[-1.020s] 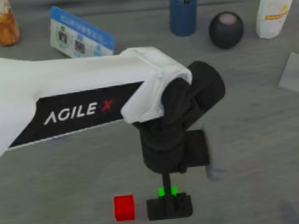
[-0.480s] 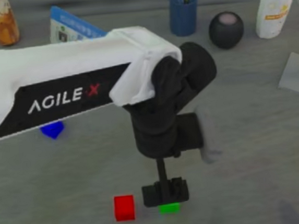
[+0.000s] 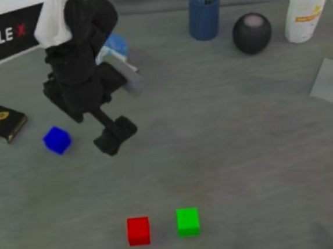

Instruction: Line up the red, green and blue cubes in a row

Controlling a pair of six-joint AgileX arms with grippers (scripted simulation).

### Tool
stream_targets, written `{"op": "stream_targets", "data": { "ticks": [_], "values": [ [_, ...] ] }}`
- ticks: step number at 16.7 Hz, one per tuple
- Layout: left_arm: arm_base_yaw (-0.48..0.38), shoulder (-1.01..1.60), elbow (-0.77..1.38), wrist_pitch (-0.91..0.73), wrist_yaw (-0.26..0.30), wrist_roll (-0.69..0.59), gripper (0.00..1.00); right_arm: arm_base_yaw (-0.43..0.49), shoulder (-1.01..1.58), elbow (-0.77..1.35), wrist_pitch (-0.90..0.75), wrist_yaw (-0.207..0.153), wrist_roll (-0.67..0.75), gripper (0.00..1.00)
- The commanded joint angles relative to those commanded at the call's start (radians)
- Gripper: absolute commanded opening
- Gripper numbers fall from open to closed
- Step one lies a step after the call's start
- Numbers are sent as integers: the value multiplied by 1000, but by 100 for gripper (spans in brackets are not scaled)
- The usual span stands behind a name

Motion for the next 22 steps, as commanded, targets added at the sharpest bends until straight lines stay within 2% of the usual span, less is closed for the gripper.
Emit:
{"op": "stream_targets", "data": {
  "ticks": [3, 6, 12, 19, 22],
  "values": [
    [166, 46, 56, -8, -2, -60, 100, 0, 0, 0, 0, 0, 0, 100],
    [239, 66, 88, -9, -3, -93, 100, 0, 0, 0, 0, 0, 0, 100],
    [241, 70, 75, 9, -3, -94, 100, 0, 0, 0, 0, 0, 0, 100],
    [243, 175, -59, 253, -2, -92, 100, 0, 0, 0, 0, 0, 0, 100],
    [244, 193, -81, 288, -2, -92, 100, 0, 0, 0, 0, 0, 0, 100]
  ]
}}
